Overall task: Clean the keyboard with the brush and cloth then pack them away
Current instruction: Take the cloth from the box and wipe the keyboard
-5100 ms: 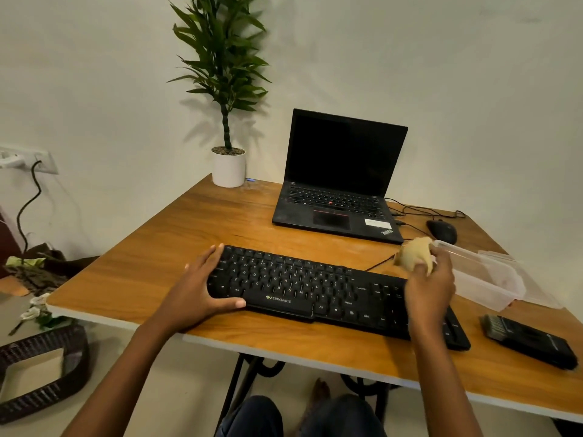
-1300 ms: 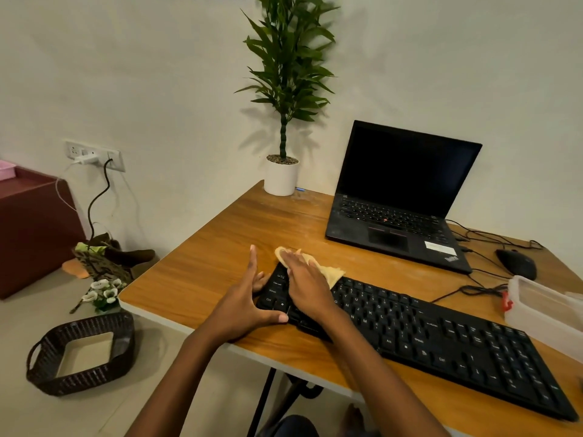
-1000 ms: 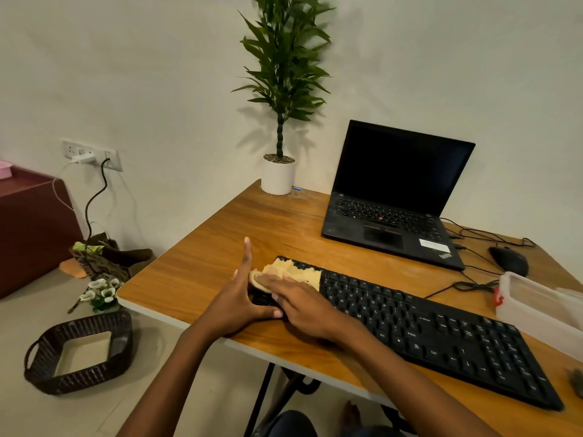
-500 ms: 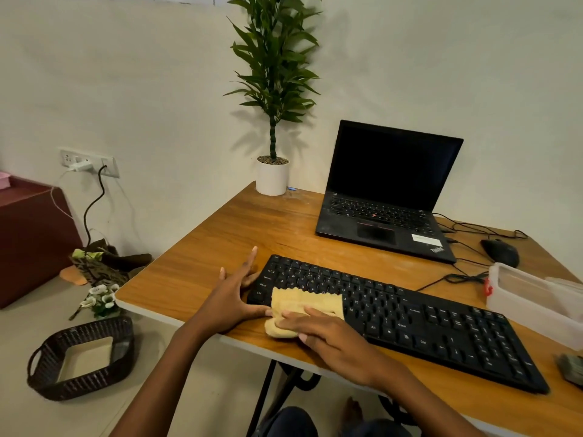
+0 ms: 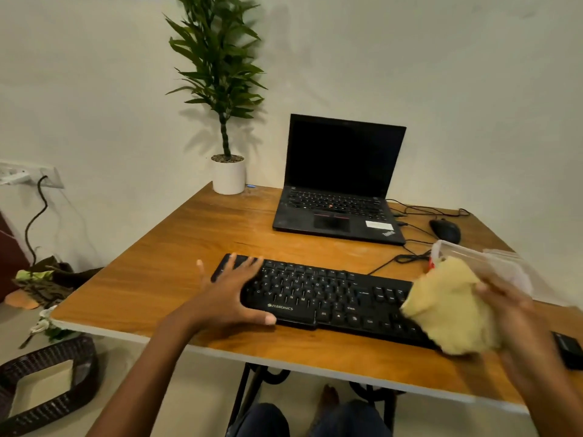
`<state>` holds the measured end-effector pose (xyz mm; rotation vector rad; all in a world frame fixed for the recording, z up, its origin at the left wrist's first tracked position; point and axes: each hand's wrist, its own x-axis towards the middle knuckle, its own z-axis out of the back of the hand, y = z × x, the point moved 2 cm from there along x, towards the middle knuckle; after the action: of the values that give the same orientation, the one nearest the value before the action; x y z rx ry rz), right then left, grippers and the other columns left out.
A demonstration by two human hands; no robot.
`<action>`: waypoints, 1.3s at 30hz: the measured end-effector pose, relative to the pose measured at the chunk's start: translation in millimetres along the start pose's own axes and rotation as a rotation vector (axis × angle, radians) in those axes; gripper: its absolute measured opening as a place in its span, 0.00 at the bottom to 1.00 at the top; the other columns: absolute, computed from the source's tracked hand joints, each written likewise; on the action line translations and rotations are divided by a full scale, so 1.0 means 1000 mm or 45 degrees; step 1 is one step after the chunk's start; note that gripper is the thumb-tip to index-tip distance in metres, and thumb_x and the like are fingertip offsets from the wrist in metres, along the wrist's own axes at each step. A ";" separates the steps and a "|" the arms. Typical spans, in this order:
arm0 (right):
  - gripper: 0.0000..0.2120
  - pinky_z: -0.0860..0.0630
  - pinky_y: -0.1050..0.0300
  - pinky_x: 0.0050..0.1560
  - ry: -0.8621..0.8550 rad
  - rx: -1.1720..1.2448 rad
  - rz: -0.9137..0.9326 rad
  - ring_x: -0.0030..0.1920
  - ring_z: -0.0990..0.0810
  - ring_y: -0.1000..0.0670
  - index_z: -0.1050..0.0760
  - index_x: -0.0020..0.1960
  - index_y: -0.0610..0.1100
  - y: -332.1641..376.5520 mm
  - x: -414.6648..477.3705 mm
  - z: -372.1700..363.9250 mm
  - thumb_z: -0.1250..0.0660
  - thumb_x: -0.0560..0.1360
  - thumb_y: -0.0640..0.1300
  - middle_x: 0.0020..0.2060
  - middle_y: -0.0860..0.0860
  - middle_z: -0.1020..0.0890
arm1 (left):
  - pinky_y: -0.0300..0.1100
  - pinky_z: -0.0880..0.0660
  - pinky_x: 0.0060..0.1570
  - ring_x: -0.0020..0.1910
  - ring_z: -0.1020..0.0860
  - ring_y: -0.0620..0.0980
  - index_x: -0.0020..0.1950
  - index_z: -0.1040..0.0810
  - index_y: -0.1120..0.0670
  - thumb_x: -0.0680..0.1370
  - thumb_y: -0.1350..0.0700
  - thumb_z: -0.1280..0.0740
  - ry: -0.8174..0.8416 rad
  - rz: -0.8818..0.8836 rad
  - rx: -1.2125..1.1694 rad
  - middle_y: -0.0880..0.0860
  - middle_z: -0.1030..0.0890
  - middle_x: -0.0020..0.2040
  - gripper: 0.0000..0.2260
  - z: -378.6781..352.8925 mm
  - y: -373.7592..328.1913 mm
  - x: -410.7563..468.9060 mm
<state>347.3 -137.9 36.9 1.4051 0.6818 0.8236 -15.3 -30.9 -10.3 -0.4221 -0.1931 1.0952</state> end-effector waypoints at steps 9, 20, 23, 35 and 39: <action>0.16 0.25 0.56 0.50 0.316 -1.312 0.699 0.52 0.23 0.50 0.29 0.65 0.48 -0.043 0.047 -0.068 0.41 0.78 0.40 0.57 0.48 0.21 | 0.66 0.80 0.57 0.75 0.64 0.54 0.77 0.62 0.55 0.67 0.30 0.34 0.323 -0.258 0.471 0.53 0.59 0.78 0.54 -0.032 -0.111 0.090; 0.12 0.35 0.60 0.54 0.653 -1.145 0.746 0.56 0.28 0.47 0.22 0.57 0.41 -0.038 0.065 -0.115 0.37 0.75 0.36 0.52 0.45 0.23 | 0.69 0.74 0.60 0.76 0.48 0.55 0.77 0.53 0.55 0.64 0.27 0.34 0.337 -0.266 0.632 0.56 0.43 0.76 0.54 -0.032 -0.117 0.098; 0.14 0.32 0.58 0.59 0.790 -1.262 0.684 0.57 0.28 0.50 0.24 0.61 0.42 -0.028 0.070 -0.099 0.37 0.76 0.37 0.55 0.47 0.24 | 0.69 0.74 0.60 0.76 0.49 0.56 0.78 0.54 0.56 0.64 0.26 0.35 0.368 -0.253 0.666 0.56 0.44 0.76 0.54 -0.026 -0.115 0.100; 0.15 0.32 0.55 0.61 0.761 -1.237 0.617 0.57 0.29 0.50 0.24 0.61 0.47 -0.031 0.072 -0.102 0.38 0.76 0.36 0.54 0.47 0.26 | 0.69 0.73 0.61 0.75 0.46 0.58 0.78 0.56 0.53 0.64 0.26 0.36 0.376 -0.276 0.754 0.58 0.42 0.75 0.54 -0.029 -0.126 0.101; 0.16 0.34 0.59 0.61 0.818 -1.377 0.606 0.60 0.29 0.50 0.27 0.64 0.44 -0.022 0.078 -0.086 0.39 0.77 0.36 0.59 0.47 0.27 | 0.69 0.74 0.61 0.76 0.50 0.59 0.78 0.59 0.52 0.63 0.26 0.35 0.463 -0.188 0.775 0.58 0.47 0.77 0.55 -0.022 -0.125 0.104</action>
<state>322.5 -24.3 13.9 0.2774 0.2429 1.7226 141.5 8.0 17.4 -0.0512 0.4185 0.8611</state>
